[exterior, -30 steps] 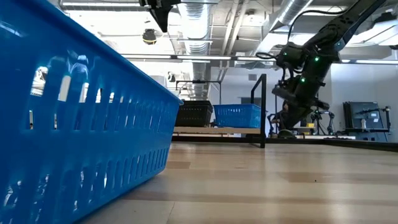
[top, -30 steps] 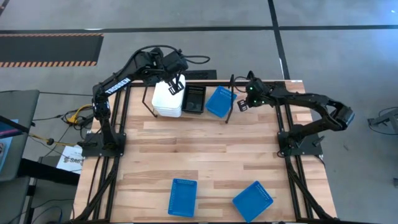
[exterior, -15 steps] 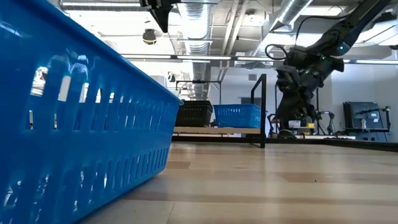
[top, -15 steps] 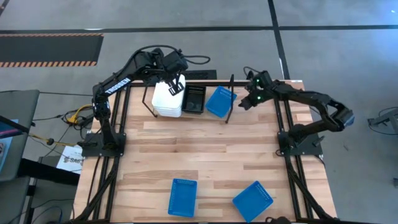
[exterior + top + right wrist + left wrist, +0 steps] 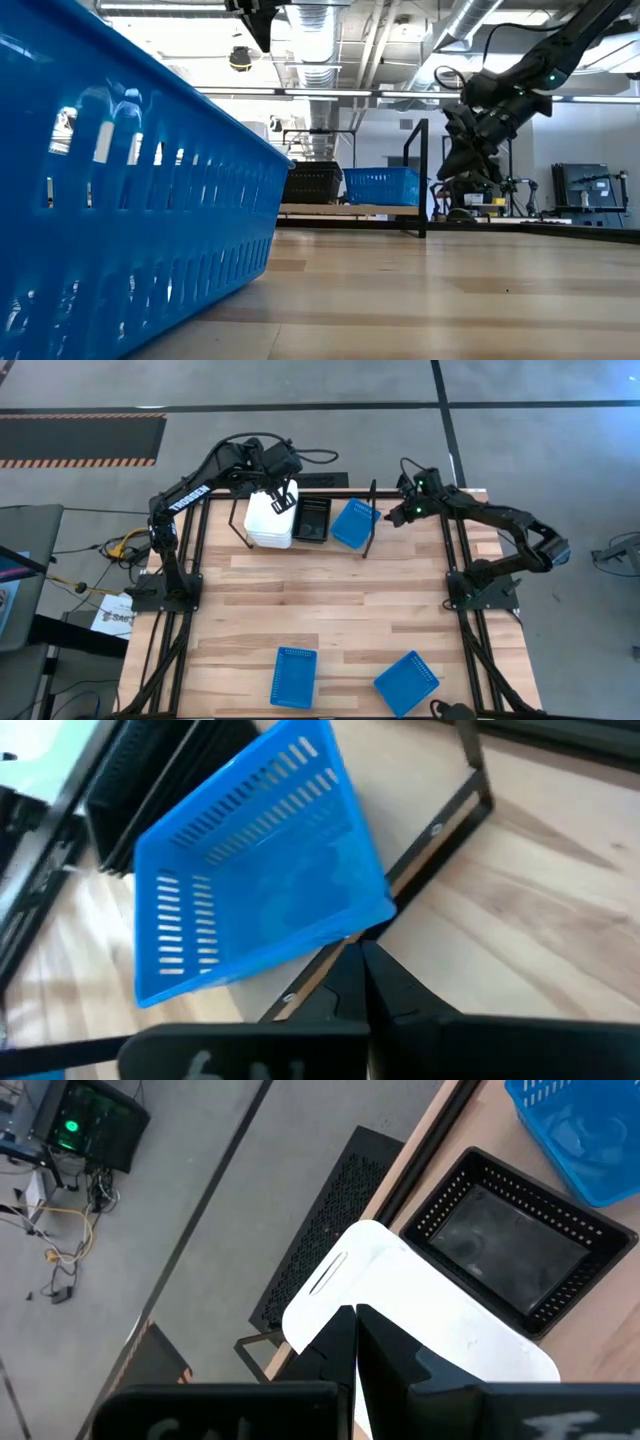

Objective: Stack baskets on shelf by color
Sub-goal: Put the top blue bin on the shelf, then stack the left blue bin on top of the blue bin on the shelf

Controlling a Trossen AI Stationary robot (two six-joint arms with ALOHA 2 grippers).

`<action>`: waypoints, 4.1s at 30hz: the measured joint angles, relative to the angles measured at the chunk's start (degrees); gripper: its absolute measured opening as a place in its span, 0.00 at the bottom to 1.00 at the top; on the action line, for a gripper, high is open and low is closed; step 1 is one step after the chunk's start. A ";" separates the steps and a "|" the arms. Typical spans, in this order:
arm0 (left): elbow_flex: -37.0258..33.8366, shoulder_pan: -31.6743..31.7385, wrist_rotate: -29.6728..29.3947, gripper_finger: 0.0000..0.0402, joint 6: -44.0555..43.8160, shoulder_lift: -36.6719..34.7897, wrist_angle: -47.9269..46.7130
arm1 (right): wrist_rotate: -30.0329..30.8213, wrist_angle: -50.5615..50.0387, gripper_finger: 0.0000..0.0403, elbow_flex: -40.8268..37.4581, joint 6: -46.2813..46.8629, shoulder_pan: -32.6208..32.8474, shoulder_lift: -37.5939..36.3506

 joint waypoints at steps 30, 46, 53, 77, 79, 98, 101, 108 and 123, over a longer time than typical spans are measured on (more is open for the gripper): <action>0.00 0.00 -0.07 0.00 0.09 0.00 0.00 | 8.64 -1.58 0.00 -0.04 3.13 3.99 0.02; 0.00 0.02 -0.07 0.00 0.92 0.00 0.00 | 5.23 1.14 0.00 -0.02 6.39 3.64 -6.03; 0.00 0.02 -0.07 0.00 0.92 0.00 0.01 | 11.46 -8.78 0.00 -0.02 4.67 5.73 -7.00; 0.00 0.02 0.46 0.00 0.90 0.00 0.00 | 11.28 15.48 0.00 0.00 7.12 8.07 5.57; 0.00 0.02 0.46 0.00 0.90 0.00 0.00 | 11.28 16.58 0.00 0.00 7.53 7.86 5.57; 0.00 0.02 0.48 0.00 1.49 0.00 0.00 | 11.37 17.70 0.00 0.00 8.44 8.60 5.57; 0.00 0.02 0.48 0.00 1.46 0.00 0.00 | 11.42 19.99 0.00 0.00 8.56 8.49 5.57; 0.00 0.02 0.56 0.00 1.46 0.00 0.00 | 10.30 12.73 0.00 0.00 6.83 5.76 2.88; 0.00 -1.82 10.84 0.00 -2.28 0.00 0.00 | 9.98 -7.09 0.00 -0.02 2.97 0.36 -26.63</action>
